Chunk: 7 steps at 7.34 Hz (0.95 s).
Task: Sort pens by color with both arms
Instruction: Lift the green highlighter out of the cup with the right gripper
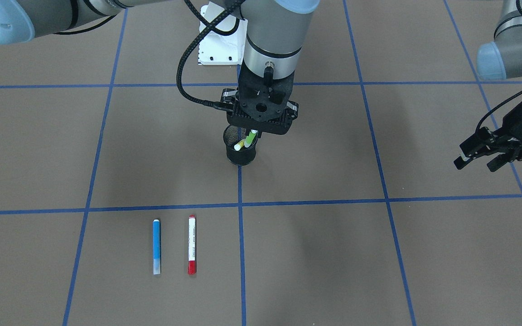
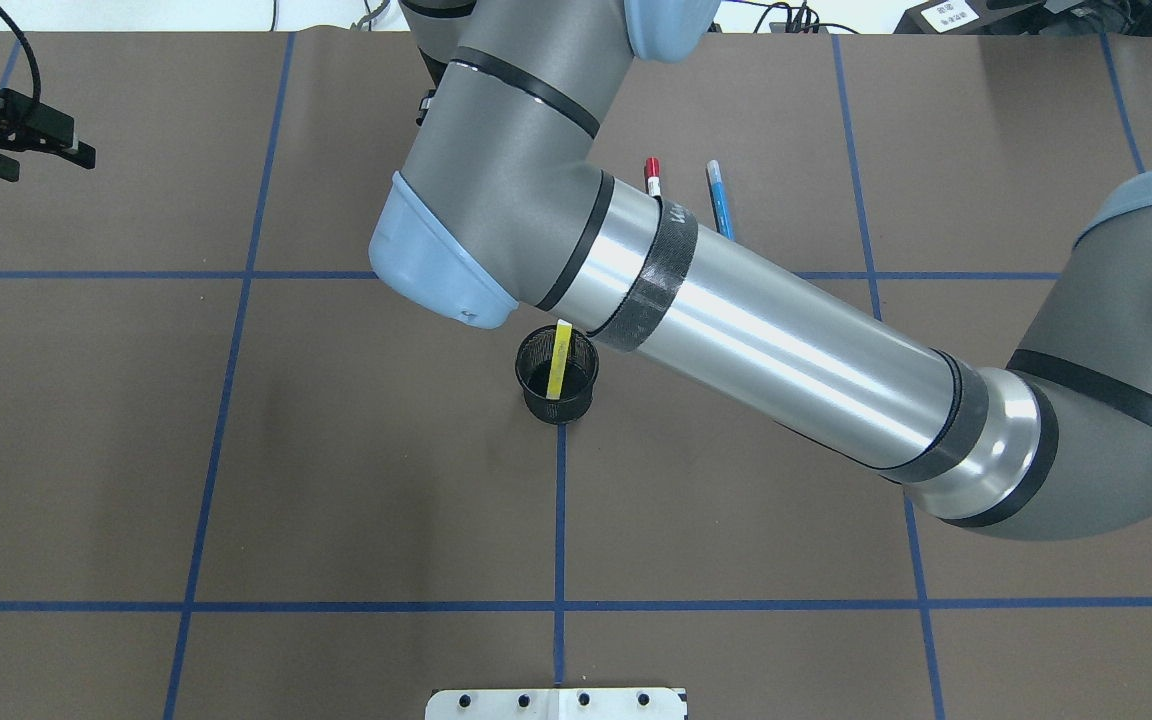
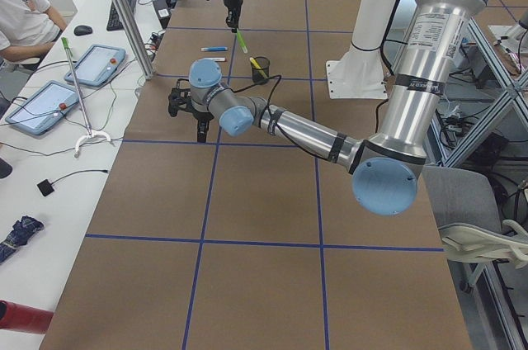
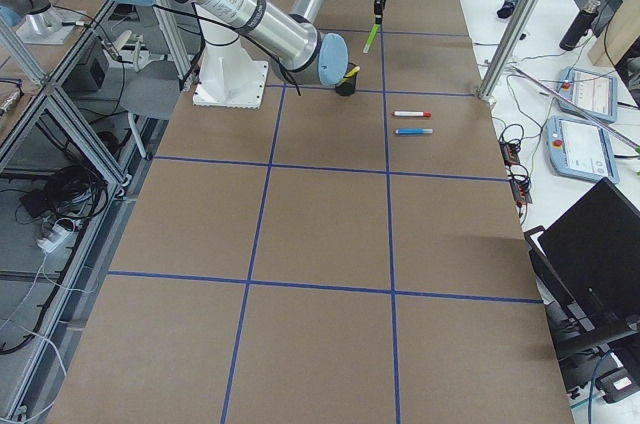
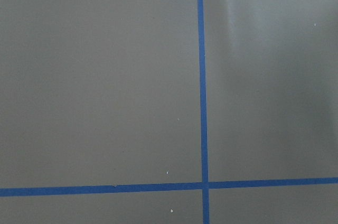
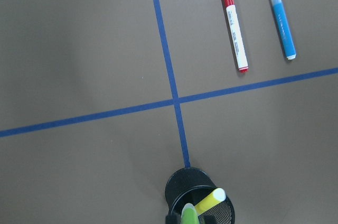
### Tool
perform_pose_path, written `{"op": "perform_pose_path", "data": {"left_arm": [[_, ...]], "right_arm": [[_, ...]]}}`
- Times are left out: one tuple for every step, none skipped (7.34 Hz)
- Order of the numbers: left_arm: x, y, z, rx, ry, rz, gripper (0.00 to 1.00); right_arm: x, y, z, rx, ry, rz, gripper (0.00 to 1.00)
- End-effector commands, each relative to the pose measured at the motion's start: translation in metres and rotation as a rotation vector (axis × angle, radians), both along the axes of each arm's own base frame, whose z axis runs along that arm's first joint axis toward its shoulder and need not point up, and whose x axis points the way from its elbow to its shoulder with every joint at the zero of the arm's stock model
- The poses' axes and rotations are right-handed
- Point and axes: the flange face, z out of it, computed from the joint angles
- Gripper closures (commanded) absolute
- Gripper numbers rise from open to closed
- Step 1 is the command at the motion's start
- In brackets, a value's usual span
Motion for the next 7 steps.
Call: {"op": "perform_pose_path", "data": {"left_arm": [[-0.001,0.000,0.001,0.001,-0.002,-0.002,0.02],[-0.003,0.001,0.004,0.006,-0.007,-0.001,0.02],[-0.007,0.005,0.007,0.003,-0.009,-0.003,0.02],[-0.020,0.013,0.014,-0.001,-0.007,-0.016,0.02],[-0.031,0.037,0.021,0.002,-0.002,-0.017,0.02],[-0.044,0.065,0.026,-0.001,-0.004,-0.025,0.02],[-0.053,0.083,0.028,-0.003,-0.005,-0.030,0.02]], "right_arm": [[-0.003,-0.026,0.018,0.126,-0.130,0.188,1.00],[-0.005,-0.038,0.047,0.232,-0.195,0.249,1.00],[0.000,-0.047,0.058,0.338,-0.227,0.326,1.00],[0.004,-0.052,0.064,0.443,-0.254,0.416,1.00],[-0.006,-0.045,0.089,0.539,-0.257,0.501,1.00],[-0.014,-0.040,0.101,0.607,-0.230,0.568,1.00],[-0.037,-0.031,0.119,0.635,-0.170,0.574,1.00]]}}
